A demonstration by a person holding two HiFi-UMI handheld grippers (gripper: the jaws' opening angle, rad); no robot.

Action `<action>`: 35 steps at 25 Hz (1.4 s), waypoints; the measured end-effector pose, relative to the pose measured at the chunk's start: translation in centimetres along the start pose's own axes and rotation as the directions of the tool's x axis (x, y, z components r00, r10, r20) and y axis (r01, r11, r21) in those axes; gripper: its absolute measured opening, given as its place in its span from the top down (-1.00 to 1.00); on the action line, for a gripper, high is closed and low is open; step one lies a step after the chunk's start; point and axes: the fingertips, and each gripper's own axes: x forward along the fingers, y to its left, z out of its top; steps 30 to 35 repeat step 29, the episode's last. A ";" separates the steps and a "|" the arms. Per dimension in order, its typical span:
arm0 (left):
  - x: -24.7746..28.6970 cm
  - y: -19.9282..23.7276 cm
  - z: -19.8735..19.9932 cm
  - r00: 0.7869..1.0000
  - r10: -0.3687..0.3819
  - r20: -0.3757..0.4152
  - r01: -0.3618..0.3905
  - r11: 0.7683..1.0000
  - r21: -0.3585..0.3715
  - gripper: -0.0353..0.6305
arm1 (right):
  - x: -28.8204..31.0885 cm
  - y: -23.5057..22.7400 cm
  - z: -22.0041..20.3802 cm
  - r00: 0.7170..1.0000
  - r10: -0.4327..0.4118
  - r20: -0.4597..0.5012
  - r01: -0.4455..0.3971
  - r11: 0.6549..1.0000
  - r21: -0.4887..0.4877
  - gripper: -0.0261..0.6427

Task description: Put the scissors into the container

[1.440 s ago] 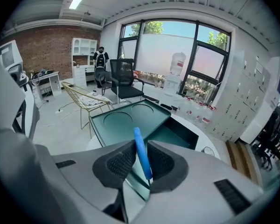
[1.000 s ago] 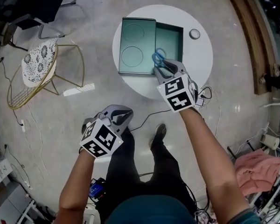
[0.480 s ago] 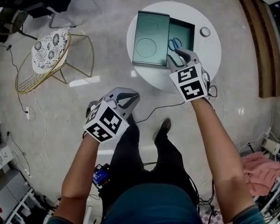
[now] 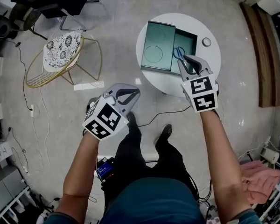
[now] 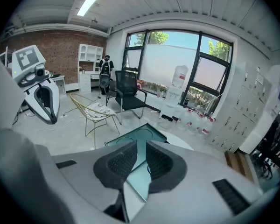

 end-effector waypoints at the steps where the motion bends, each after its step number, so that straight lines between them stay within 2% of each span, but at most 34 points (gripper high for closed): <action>1: -0.6 0.0 0.4 1.000 0.008 0.007 -0.008 1.000 0.002 0.84 | -1.0 0.2 0.7 1.000 -0.002 0.014 0.002 1.000 0.004 0.69; 5: -3.0 -0.1 2.1 0.999 0.039 0.033 -0.039 0.999 0.015 0.84 | -5.5 1.1 2.8 0.998 -0.004 0.058 0.004 1.000 0.004 0.81; 8: -5.2 -0.1 3.6 0.997 0.062 0.055 -0.063 0.998 0.025 0.84 | -9.2 2.1 4.1 0.997 0.003 0.082 -0.004 1.000 0.007 0.81; 16: -10.1 -1.3 6.2 0.991 0.094 0.093 -0.098 0.994 0.045 0.84 | -17.7 4.5 3.7 0.997 -0.001 0.083 -0.002 0.999 0.038 0.81; 24: -12.5 -4.8 8.8 0.994 0.046 0.103 -0.055 0.994 0.091 0.84 | -23.4 5.1 3.2 0.997 -0.045 0.068 0.039 0.996 0.080 0.81; 29: -14.0 -8.2 8.4 0.995 0.015 0.101 -0.024 0.995 0.097 0.84 | -26.0 7.2 2.0 0.998 -0.038 0.053 0.033 0.995 0.096 0.81; 35: -14.0 -8.2 8.4 0.995 0.015 0.101 -0.024 0.995 0.097 0.84 | -26.0 7.2 2.0 0.998 -0.038 0.053 0.033 0.995 0.096 0.81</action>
